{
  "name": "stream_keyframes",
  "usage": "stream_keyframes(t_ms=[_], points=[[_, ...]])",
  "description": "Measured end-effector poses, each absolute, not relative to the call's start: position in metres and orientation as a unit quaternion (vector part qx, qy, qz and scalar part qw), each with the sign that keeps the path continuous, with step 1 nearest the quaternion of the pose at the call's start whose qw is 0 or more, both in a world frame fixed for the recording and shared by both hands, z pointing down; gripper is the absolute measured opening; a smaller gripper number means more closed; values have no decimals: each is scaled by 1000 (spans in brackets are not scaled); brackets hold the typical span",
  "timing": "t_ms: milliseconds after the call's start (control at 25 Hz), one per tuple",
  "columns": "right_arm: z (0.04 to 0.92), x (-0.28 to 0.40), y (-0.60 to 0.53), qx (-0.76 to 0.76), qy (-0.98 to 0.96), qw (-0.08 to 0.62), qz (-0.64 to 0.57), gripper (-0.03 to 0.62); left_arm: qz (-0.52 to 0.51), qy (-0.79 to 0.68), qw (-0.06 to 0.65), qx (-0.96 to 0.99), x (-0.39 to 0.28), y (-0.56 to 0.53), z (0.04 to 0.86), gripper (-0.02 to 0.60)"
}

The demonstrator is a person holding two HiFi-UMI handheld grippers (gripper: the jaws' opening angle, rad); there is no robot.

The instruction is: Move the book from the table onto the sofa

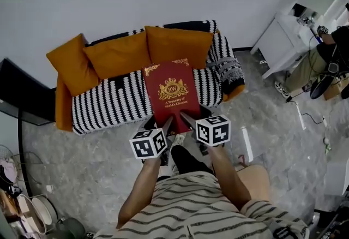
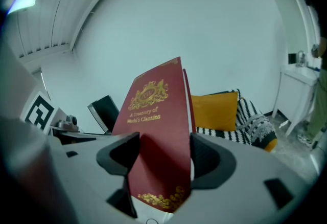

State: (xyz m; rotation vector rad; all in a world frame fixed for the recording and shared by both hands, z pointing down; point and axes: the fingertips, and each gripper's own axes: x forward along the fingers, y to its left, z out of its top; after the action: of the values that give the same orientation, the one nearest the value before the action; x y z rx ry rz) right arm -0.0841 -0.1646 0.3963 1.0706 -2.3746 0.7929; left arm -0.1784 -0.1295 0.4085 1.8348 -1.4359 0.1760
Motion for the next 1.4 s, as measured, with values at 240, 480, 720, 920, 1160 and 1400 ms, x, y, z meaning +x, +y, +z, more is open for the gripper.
stream_keyframes(t_ms=[240, 480, 720, 920, 1160, 1400], points=[[412, -109, -224, 360, -859, 216, 293, 308, 73, -584, 400, 703, -201, -184, 423, 298], [424, -135, -308, 347, -859, 220, 307, 308, 86, -588, 416, 689, -227, -267, 432, 298], [450, -141, -366, 340, -849, 226, 336, 308, 113, -587, 429, 677, -233, -325, 454, 298], [478, -147, -400, 336, -838, 237, 360, 308, 132, -576, 449, 670, -240, -360, 479, 298], [498, -152, -421, 332, -830, 253, 371, 308, 145, -570, 464, 663, -245, -381, 499, 298], [522, -155, -429, 336, -819, 259, 385, 308, 159, -563, 472, 660, -248, -390, 522, 298]])
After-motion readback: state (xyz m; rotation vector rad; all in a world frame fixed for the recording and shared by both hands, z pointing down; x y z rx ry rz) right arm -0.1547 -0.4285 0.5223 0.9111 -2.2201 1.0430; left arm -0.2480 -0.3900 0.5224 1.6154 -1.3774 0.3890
